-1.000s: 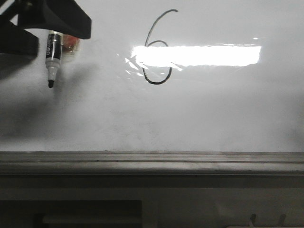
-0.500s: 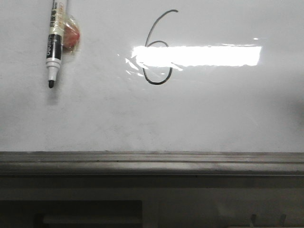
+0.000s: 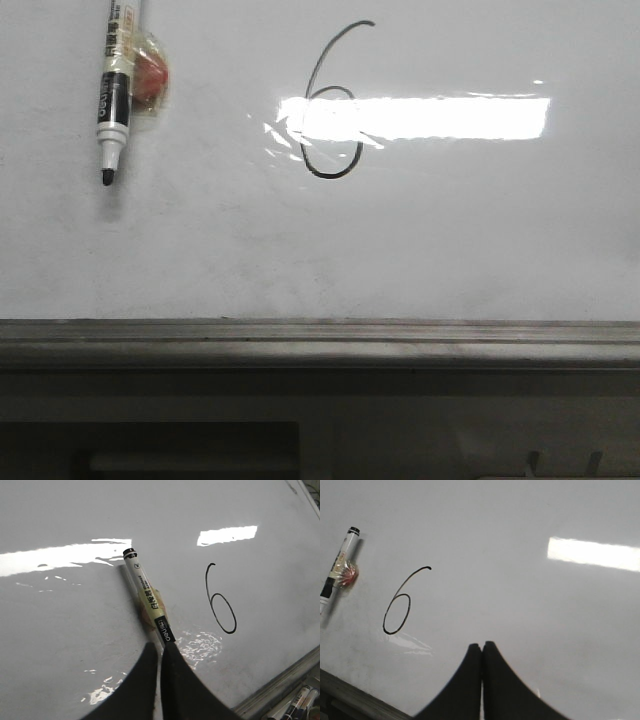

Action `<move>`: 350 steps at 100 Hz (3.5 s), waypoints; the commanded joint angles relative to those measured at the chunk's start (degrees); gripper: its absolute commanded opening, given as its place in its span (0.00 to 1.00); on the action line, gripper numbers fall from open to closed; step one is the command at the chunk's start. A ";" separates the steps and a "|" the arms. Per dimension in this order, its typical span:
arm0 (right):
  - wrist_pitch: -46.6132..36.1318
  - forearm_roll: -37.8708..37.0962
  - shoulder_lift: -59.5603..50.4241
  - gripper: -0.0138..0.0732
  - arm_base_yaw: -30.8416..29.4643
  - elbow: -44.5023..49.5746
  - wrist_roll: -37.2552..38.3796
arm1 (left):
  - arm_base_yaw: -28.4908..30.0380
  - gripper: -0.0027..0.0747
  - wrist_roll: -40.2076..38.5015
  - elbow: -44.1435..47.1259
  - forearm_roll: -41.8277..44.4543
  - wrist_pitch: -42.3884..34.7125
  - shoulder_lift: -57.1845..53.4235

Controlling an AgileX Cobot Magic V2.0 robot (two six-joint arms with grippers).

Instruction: Write number 6 on whiteboard

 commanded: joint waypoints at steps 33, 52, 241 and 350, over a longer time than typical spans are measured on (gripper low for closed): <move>-3.89 3.65 -4.83 0.08 -0.30 2.74 -0.66 | 0.02 0.01 -0.43 0.74 0.43 -4.09 -9.10; -3.63 4.25 -4.83 0.08 -0.30 3.04 -0.66 | 0.02 0.01 -0.43 0.74 -5.26 -3.98 -9.10; -3.63 4.25 -4.83 0.08 -0.30 3.04 -0.66 | 43.28 0.01 -89.40 14.69 87.83 5.27 -15.55; -3.63 4.25 -4.83 0.08 -0.30 3.04 -0.66 | 40.54 0.01 -89.40 14.68 88.00 5.76 -15.55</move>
